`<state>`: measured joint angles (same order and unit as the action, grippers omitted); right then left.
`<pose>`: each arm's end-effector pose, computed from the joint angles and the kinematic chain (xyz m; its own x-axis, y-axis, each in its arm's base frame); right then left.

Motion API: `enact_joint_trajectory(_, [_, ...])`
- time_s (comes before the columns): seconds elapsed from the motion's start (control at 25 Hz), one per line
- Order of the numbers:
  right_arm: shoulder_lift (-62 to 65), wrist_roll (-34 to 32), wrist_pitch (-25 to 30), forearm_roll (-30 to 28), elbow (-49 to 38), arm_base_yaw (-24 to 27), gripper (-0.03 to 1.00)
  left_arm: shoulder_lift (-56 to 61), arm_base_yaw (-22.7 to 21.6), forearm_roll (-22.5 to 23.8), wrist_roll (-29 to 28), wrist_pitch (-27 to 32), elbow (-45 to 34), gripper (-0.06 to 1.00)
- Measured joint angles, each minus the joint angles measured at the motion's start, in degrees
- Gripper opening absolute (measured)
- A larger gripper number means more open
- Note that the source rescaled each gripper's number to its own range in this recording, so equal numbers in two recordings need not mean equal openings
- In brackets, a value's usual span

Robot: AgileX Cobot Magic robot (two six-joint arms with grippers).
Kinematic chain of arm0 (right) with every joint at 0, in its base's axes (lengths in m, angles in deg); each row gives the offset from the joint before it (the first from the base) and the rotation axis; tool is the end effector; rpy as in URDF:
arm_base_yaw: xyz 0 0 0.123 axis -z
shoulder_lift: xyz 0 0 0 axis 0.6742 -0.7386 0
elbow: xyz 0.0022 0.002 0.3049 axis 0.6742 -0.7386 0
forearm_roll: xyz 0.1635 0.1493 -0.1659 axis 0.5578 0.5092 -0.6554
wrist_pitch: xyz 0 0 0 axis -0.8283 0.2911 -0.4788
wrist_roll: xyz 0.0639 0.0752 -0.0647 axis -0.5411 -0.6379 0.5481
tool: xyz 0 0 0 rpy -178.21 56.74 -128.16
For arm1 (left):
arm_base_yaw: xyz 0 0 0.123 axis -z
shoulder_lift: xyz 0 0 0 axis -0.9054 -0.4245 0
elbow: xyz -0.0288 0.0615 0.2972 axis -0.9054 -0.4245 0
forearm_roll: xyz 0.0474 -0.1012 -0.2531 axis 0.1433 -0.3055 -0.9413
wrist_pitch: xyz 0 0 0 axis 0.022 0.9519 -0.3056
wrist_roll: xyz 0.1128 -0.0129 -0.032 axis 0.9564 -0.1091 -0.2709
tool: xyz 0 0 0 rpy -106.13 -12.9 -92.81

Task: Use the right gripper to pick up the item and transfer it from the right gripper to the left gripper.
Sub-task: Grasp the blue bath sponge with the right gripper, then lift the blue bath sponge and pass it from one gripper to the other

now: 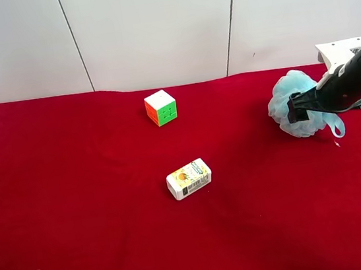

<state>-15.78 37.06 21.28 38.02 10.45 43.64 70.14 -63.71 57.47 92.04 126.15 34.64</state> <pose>0.3534 -0.0083 0.1299 -0.8462 -0.0619 -0.5293 -0.0439 0.9980 -0.0466 0.0181 -0.0138 0.2802 -0.4395 0.0705 -0.8955 0.1495 0.9888 0.0045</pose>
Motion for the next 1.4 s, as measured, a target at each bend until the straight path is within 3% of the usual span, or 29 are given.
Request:
enact_joint_trajectory(0.16, [0.0,0.0,-0.9,0.0,0.0,0.0,0.56,0.0,0.0,0.0,0.0,0.0,0.0,1.0])
enact_joint_trajectory(0.28, [0.0,0.0,-1.2,0.0,0.0,0.0,0.27,0.0,0.0,0.0,0.0,0.0,0.0,1.0])
enact_joint_trajectory(0.4, [0.0,0.0,-1.2,0.0,0.0,0.0,0.07,0.0,0.0,0.0,0.0,0.0,0.0,1.0])
enact_joint_trajectory(0.8, [0.7,0.0,-1.6,3.8,0.0,-0.2,0.02,0.0,0.0,0.0,0.0,0.0,0.0,1.0])
enact_joint_trajectory(0.92, [2.2,0.0,-1.7,4.4,0.0,-2.5,0.02,0.0,0.0,0.0,0.0,0.0,0.0,1.0])
enact_joint_trajectory(1.4, [8.4,0.0,-3.3,4.5,0.0,-24.1,0.02,0.0,0.0,0.0,0.0,0.0,0.0,1.0])
